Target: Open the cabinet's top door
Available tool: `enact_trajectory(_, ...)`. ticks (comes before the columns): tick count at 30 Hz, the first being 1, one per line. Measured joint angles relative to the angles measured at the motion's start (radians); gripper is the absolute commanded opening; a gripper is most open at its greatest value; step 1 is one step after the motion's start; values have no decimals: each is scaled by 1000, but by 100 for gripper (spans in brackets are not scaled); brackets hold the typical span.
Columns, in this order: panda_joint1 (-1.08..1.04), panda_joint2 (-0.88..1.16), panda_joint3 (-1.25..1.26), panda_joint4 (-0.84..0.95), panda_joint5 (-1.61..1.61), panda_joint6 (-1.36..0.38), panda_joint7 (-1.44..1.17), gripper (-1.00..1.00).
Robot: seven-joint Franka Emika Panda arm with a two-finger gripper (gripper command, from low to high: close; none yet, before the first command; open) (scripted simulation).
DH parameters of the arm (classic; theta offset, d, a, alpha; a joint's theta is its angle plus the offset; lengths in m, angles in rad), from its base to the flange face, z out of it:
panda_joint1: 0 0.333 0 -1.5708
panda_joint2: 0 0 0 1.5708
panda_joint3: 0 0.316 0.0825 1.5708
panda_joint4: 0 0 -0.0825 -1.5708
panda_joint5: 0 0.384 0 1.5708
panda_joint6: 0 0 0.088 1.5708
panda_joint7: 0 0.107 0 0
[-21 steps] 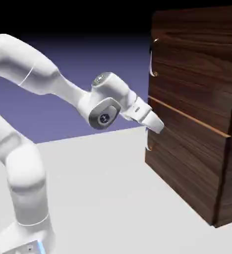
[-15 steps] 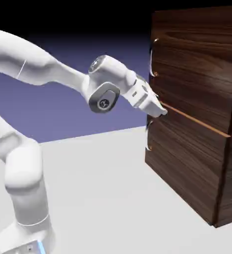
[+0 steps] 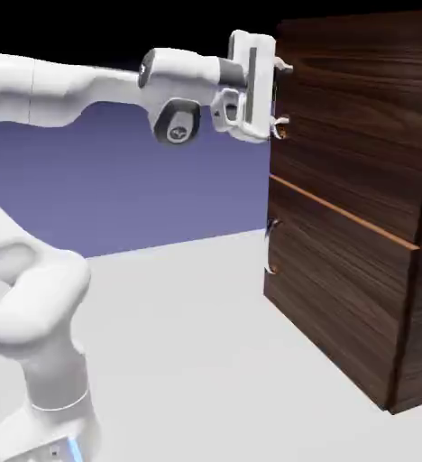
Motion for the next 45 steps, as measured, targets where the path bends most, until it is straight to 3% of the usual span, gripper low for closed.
enact_trajectory(25,-595,-140,769,500,965,182,1087,0)
enact_trajectory(32,-790,-120,906,643,958,186,1125,0)
enact_trajectory(33,-812,-118,920,659,954,186,1125,-100)
enact_trajectory(35,-812,-118,920,659,954,186,1125,-100)
enact_trajectory(45,-589,-443,571,377,1195,-203,1125,-100)
